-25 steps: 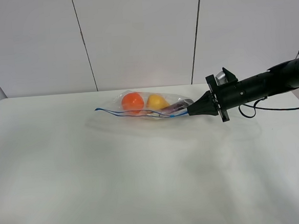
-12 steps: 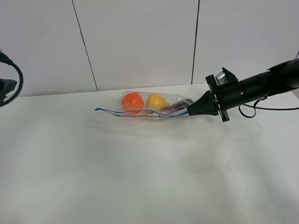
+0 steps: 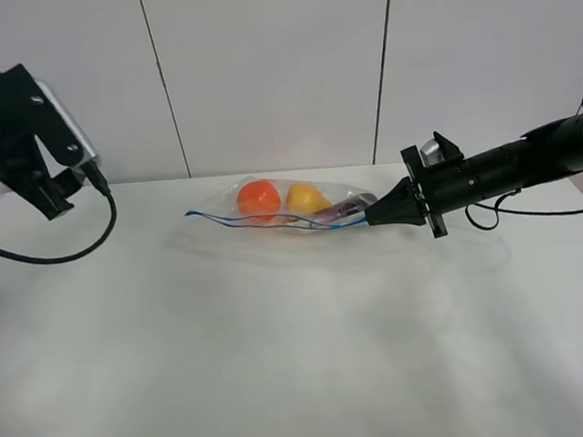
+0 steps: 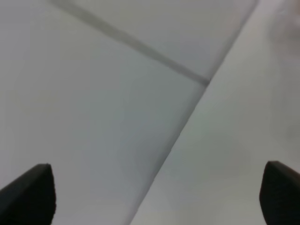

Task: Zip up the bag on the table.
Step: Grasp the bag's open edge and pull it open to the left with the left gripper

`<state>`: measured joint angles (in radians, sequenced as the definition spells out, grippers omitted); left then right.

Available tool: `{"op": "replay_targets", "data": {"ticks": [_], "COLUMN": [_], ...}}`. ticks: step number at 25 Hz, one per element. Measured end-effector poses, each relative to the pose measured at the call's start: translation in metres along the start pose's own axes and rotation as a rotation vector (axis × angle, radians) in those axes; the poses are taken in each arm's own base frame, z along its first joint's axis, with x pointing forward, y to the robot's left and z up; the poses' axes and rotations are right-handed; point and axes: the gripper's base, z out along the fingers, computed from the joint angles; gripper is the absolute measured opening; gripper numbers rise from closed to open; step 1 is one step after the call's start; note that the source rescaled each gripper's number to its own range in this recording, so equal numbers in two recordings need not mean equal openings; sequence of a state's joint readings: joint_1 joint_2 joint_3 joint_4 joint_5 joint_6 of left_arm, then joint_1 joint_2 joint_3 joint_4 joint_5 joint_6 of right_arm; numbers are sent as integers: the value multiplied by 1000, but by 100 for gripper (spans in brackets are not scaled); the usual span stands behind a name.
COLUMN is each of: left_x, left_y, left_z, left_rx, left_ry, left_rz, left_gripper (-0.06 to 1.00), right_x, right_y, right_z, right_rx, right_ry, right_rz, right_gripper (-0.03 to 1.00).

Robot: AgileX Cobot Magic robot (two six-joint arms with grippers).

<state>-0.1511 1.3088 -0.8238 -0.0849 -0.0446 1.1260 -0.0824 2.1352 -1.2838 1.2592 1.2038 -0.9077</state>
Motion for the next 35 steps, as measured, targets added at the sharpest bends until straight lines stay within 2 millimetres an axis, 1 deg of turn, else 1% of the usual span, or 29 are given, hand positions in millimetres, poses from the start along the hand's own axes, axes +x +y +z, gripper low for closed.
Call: {"op": "replay_targets", "data": {"ticks": [4,9,11,13,21,24,27,28,31,32,35], "left_x": [-32,-73,-82,-90,-101,-104,-110,-110,-116,-117,-112], "left_y": [-21,-50,-59,-70,-124,-144,-168,-168,-189,-203,-218], "left_z": [-1,-11,-11,-7,31,46,56,56,61,65,73], "left_rx": [68,154,169,187,242,215,186,186,160,164,175], "left_ry": [-104,-246,-280,-309,-342,-377,-430,-430,-483,-498,-494], "left_rz": [56,119,133,147,184,180,178,178,181,187,183], "left_gripper": [100,100,100,100,100,100,100,100,100,100,100], "right_x": [0,0,0,0,0,0,0,0,0,0,0], "right_y": [0,0,0,0,0,0,0,0,0,0,0], "right_z": [0,0,0,0,0,0,0,0,0,0,0], "right_rx": [0,0,0,0,0,0,0,0,0,0,0], "right_ry": [0,0,0,0,0,0,0,0,0,0,0], "right_rz": [0,0,0,0,0,0,0,0,0,0,0], "right_gripper": [0,0,0,0,0,0,0,0,0,0,0]}}
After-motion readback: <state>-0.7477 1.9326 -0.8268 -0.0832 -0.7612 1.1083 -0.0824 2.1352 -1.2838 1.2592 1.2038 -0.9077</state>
